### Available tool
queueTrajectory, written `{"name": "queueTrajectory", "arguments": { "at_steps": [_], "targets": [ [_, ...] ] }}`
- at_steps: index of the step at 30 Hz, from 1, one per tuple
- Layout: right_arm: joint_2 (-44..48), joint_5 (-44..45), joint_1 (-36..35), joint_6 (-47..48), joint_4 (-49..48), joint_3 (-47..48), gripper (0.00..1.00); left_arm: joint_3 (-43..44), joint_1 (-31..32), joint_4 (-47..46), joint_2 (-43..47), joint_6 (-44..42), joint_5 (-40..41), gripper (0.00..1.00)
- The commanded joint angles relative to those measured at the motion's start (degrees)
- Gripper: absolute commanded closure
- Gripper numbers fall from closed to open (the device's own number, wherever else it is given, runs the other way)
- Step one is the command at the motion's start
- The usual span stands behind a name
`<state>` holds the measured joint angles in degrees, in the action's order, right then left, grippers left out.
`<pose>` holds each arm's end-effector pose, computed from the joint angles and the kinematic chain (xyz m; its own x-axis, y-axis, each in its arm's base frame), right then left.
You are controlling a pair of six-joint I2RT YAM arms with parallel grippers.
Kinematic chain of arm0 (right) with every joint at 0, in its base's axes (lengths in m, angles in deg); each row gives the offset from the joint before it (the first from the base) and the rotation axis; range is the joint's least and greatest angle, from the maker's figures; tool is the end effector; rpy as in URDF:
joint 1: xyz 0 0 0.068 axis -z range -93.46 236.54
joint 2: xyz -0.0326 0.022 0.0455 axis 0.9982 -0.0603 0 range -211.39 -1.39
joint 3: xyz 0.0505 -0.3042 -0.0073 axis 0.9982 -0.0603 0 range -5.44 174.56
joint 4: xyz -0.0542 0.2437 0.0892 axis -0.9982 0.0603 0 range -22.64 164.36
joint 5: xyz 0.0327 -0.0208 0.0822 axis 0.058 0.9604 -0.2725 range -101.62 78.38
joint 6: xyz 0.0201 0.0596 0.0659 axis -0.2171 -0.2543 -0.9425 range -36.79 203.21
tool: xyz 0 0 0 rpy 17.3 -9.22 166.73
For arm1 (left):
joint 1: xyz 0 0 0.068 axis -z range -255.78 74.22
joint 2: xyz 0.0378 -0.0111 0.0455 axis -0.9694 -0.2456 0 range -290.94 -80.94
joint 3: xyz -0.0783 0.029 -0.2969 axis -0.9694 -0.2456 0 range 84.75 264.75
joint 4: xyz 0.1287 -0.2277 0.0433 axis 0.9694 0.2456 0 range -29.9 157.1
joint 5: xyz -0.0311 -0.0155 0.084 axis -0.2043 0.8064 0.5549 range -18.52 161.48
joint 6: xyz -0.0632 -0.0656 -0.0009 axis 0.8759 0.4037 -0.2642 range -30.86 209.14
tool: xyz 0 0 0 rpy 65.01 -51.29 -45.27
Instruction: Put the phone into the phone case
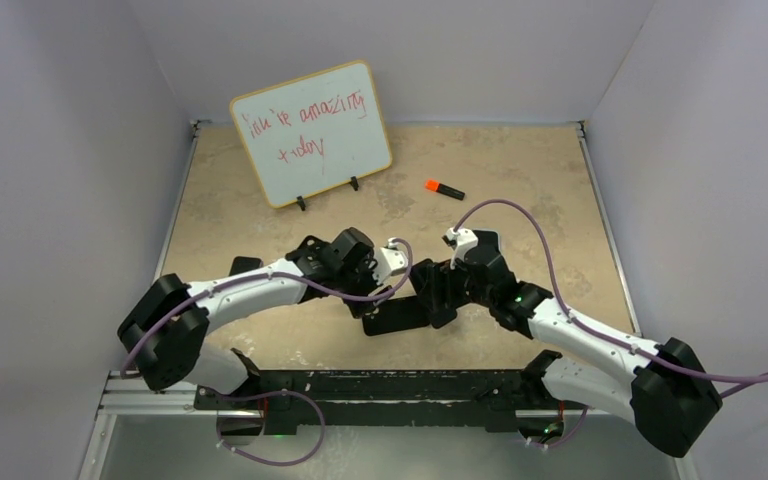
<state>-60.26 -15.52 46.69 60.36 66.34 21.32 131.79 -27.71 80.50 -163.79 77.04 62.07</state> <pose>0.1810 0.1583 0.2092 -0.6310 -0.0220 -0.7755 -0.4764 0.7999 0.3649 0.1942 -0.2362 0.1864 -0.3765 0.7284 -0.5724 0.8934 0.4489 -0.0164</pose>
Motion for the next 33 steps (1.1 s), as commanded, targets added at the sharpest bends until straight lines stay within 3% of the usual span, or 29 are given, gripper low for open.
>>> {"name": "queueTrajectory", "arguments": {
  "at_steps": [1,4,9,12,15,21,26,33],
  "targets": [
    [-0.28,-1.21,-0.44,1.34,-5.04,1.23,0.62,2.37,-0.27,-3.32,7.31,7.7,7.2,0.26],
    [-1.88,-1.36,-0.87,2.89,-5.04,2.81,0.62,2.82,-3.34,-3.44,11.79,16.89,11.66,0.14],
    [-5.03,-2.97,-2.52,7.32,-7.01,5.19,0.63,1.86,-13.89,-2.91,19.53,28.41,8.72,0.08],
    [-6.63,-3.13,-4.06,10.9,-7.39,7.41,0.63,1.03,-16.1,-1.55,23.39,33.37,11.65,0.01],
    [-9.27,-3.66,-5.09,15.61,-5.96,10.97,0.62,0.98,-17.72,1.16,25.67,39.09,12.73,0.0],
    [-14.49,-10.25,-6.76,28.41,-1.57,17.39,0.64,2.51,-23.92,9.11,24.17,44.04,2.66,0.06],
    [-13.89,-19.1,-7.78,38.75,-4.2,16.33,0.66,-1.24,-31.78,6.08,23.36,45.38,-15.92,0.21],
    [-15.7,-26.2,-7.96,47.96,-2.63,16.65,0.66,-6.0,-34.19,2.36,21.74,45.29,-25.03,0.29]
  ]
}}
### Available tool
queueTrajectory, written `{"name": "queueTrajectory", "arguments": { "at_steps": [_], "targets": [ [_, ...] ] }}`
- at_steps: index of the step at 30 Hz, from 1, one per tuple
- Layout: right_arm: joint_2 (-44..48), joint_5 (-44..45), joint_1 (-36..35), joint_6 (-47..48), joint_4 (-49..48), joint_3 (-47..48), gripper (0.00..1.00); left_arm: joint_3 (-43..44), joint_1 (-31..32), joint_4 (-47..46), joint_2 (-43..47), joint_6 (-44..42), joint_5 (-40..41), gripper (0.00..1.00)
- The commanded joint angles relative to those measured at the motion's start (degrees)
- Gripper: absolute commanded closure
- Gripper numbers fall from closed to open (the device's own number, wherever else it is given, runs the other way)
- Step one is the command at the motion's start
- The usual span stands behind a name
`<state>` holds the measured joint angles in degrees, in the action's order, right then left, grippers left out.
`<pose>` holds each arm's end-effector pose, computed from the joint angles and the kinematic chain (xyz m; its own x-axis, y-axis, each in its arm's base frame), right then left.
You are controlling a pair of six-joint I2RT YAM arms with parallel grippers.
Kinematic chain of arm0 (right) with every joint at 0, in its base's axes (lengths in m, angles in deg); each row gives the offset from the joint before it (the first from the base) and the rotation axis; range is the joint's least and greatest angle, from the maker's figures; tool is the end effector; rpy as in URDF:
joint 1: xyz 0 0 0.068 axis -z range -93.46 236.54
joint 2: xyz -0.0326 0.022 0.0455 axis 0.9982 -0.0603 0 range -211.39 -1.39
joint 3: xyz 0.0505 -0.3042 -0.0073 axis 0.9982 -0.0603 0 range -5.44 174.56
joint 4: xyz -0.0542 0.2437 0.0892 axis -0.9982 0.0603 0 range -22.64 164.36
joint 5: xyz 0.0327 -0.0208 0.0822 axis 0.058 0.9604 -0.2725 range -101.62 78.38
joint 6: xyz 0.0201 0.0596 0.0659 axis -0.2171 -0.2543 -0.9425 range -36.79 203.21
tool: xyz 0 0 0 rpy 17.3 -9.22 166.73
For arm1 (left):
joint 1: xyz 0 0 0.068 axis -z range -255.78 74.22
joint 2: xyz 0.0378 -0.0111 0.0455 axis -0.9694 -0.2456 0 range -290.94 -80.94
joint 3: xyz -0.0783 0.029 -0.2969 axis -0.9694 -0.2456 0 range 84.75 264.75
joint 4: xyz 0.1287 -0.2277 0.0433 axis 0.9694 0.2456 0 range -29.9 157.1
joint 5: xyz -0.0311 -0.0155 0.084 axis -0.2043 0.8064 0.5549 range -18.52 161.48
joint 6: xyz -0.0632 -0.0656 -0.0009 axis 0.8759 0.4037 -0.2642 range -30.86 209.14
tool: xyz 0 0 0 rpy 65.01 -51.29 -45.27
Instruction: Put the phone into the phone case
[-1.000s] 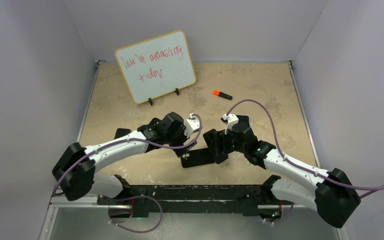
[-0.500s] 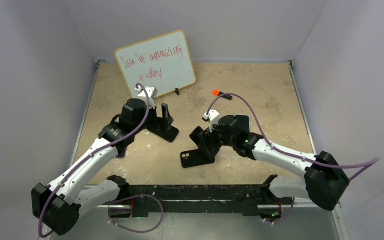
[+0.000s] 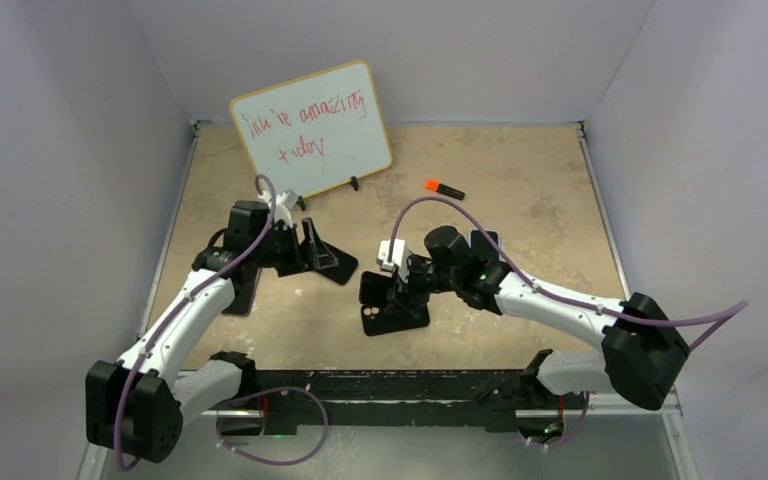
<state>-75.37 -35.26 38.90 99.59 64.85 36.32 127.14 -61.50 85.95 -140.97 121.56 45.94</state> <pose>0.1839 0.2502 0.2469 -0.0633 -0.4528 -0.8894 -0.9688 0.2420 -0.0542 0.2165 -0.0914 0.2541 -0.8448 -0.2842 -0.4533 0.0861 0.7639 -0.6395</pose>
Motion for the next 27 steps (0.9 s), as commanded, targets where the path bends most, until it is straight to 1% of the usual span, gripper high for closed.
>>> {"name": "queueTrajectory", "arguments": {
  "at_steps": [1,8,14,21,27],
  "targets": [
    [-1.09,-7.01,-0.15,10.62,-0.58,1.95,0.66,-1.61,-0.4,-2.93,-1.46,0.45,-9.26,0.3],
    [-5.13,-8.73,-0.17,17.46,3.66,4.02,0.67,-4.07,-0.4,-5.08,-1.85,0.54,-10.03,0.35],
    [-7.35,-9.49,-0.18,20.1,3.3,3.3,0.66,-4.1,-0.31,-4.36,-3.77,-2.15,-11.4,0.39],
    [-10.23,-10.61,-0.18,21.32,2.85,3.45,0.66,-6.6,-0.23,-6.69,-4.22,-0.59,-12.63,0.43],
    [-11.63,-9.36,-0.21,20.57,3.96,3.71,0.64,-7.6,-0.13,-7.37,-4.78,-0.33,-12.96,0.45]
  ]
}}
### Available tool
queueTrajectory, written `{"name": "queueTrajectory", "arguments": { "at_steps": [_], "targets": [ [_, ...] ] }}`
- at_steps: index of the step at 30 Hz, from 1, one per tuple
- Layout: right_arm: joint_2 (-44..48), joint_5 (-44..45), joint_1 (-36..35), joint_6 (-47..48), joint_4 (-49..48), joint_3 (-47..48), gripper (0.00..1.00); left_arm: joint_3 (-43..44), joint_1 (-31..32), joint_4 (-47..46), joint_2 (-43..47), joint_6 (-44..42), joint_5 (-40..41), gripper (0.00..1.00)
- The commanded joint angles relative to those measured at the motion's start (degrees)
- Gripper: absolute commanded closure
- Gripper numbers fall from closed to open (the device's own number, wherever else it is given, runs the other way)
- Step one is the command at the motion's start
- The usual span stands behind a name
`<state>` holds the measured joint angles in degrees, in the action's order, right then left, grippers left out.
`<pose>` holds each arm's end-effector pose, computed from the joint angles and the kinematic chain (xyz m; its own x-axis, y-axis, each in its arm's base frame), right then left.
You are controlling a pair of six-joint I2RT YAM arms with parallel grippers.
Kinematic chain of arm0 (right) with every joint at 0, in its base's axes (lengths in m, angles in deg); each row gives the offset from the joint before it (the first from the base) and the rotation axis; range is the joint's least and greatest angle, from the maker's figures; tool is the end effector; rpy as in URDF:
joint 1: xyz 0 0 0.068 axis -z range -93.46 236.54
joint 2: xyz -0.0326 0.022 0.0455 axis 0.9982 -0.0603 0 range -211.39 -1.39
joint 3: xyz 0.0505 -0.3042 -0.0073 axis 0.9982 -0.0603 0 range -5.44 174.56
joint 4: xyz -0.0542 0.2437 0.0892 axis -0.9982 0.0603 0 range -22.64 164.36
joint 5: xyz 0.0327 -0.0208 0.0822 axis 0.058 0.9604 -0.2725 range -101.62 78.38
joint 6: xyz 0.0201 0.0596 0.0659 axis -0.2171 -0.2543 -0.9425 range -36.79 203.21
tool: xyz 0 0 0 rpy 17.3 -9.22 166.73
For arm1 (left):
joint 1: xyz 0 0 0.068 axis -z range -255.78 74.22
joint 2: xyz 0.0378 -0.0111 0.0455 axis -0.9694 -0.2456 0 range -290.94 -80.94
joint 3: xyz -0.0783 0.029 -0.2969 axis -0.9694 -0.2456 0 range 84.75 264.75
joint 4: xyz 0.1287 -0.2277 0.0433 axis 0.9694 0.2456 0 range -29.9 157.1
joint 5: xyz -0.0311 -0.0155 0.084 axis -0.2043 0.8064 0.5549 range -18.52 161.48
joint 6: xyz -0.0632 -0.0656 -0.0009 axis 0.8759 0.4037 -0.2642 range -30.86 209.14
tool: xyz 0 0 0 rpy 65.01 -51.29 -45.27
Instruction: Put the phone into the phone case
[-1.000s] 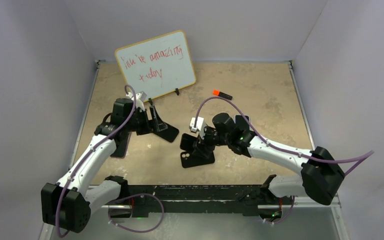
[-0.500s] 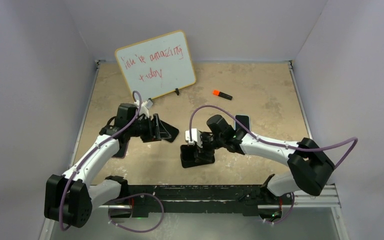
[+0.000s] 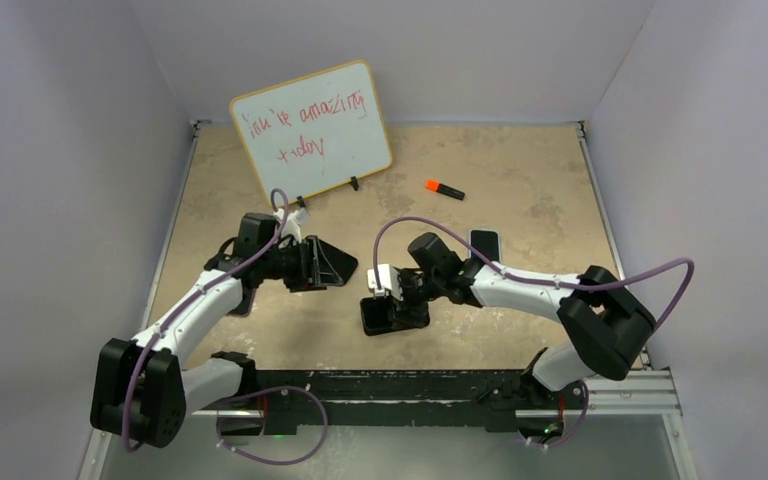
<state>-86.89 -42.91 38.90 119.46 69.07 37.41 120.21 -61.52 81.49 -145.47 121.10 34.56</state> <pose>0.1862 0.2672 0.1883 0.1414 -0.5948 -0.7913 -0.9896 -0.0625 -0.1299 0.2070 -0.1032 0.2090 -0.9346 -0.1992 -0.2948 0.0858 0.6779 -0.7301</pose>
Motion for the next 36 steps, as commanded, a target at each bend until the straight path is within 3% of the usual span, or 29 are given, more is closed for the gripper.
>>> {"name": "queueTrajectory", "arguments": {
  "at_steps": [1,18,36],
  "targets": [
    [-0.44,-1.68,-0.18,0.35,-0.16,2.73,0.64,-0.8,-0.11,-3.0,-0.41,0.18,-1.57,0.46],
    [-0.55,0.64,-0.18,-0.35,-0.06,0.48,0.46,-3.95,8.5,-10.02,-2.79,5.9,2.18,0.47],
    [0.15,0.74,-0.18,-1.64,1.6,0.66,0.29,-7.59,10.08,-15.41,-5.17,7.96,3.35,0.49]
  ]
}}
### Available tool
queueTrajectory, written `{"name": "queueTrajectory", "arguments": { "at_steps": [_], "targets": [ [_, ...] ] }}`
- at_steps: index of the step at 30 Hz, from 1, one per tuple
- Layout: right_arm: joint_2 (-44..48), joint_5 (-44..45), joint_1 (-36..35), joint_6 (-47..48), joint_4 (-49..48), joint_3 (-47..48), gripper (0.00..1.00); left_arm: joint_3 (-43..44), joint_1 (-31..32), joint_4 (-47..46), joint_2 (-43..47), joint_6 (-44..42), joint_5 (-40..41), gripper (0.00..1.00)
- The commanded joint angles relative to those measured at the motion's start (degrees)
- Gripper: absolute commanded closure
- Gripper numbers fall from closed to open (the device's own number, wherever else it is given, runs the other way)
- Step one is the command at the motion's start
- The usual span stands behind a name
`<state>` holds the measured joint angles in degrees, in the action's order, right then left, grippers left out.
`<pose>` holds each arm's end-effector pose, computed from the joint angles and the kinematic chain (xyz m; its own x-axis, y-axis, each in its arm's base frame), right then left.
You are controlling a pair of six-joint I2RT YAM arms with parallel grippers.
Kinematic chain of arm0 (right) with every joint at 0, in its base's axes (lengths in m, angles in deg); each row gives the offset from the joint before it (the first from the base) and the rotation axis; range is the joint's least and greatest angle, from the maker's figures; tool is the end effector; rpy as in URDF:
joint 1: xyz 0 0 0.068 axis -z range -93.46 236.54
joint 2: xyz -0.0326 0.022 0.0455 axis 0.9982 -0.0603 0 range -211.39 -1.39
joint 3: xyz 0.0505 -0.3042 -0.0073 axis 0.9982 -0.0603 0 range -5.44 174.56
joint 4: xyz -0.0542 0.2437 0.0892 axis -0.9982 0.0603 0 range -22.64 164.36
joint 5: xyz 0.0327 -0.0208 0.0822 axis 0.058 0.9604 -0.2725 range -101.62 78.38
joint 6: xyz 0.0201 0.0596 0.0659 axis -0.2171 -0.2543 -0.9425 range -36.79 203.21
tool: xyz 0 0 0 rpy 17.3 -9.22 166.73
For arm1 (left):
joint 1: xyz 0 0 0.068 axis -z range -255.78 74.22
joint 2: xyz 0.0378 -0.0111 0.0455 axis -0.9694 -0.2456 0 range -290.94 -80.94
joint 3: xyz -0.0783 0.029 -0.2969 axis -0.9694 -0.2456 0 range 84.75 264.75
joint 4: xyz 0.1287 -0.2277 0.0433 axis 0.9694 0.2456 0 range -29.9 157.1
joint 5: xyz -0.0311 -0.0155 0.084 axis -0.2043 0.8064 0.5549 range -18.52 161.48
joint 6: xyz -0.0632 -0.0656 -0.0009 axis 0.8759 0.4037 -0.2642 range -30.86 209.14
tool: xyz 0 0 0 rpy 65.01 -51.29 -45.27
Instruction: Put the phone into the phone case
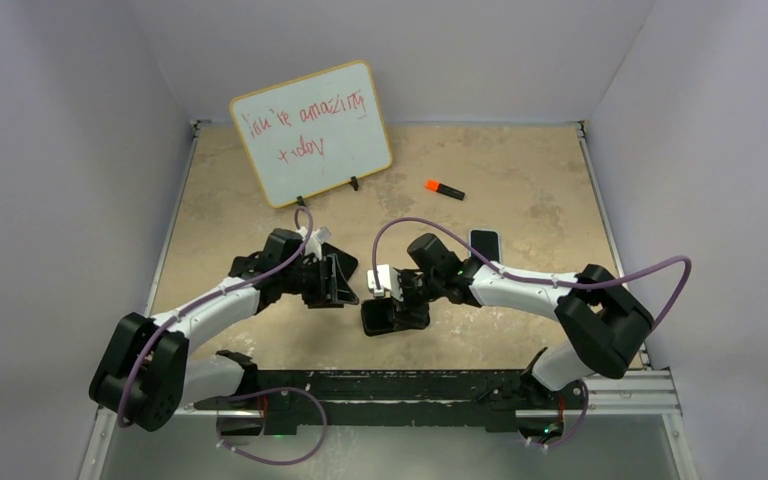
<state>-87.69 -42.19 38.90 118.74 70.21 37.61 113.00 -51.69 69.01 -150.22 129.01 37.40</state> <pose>0.1870 0.2667 0.1828 0.1127 -0.6189 -0.7773 -0.9933 -0.0494 -0.1047 0.1930 -0.1364 0.1682 -0.9640 -0.1506 -0.2190 0.0642 0.6675 -0.7418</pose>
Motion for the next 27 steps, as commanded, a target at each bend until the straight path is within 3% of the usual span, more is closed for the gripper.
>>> {"name": "queueTrajectory", "arguments": {
  "at_steps": [1,14,18,23,27],
  "targets": [
    [1.03,-0.08,-0.18,-0.97,0.49,0.46,0.28,-0.51,0.25,-2.95,-0.62,0.07,0.56,0.49],
    [2.44,0.07,-0.18,-1.33,0.6,0.46,0.16,-1.29,0.33,-4.18,-1.92,-0.15,0.86,0.49],
    [4.42,0.19,-0.18,-3.56,-1.39,0.18,0.16,-1.43,0.34,-4.5,-2.45,-0.31,1.12,0.49],
    [11.18,-0.84,-0.18,-16.44,-10.61,-2.92,0.18,-1.45,0.73,-5.47,-3.37,-0.32,1.11,0.5],
    [16.9,6.18,-0.18,-30.99,-17.82,-5.15,0.18,-1.35,1.08,-5.86,-4.28,-0.65,1.83,0.5]
  ]
}}
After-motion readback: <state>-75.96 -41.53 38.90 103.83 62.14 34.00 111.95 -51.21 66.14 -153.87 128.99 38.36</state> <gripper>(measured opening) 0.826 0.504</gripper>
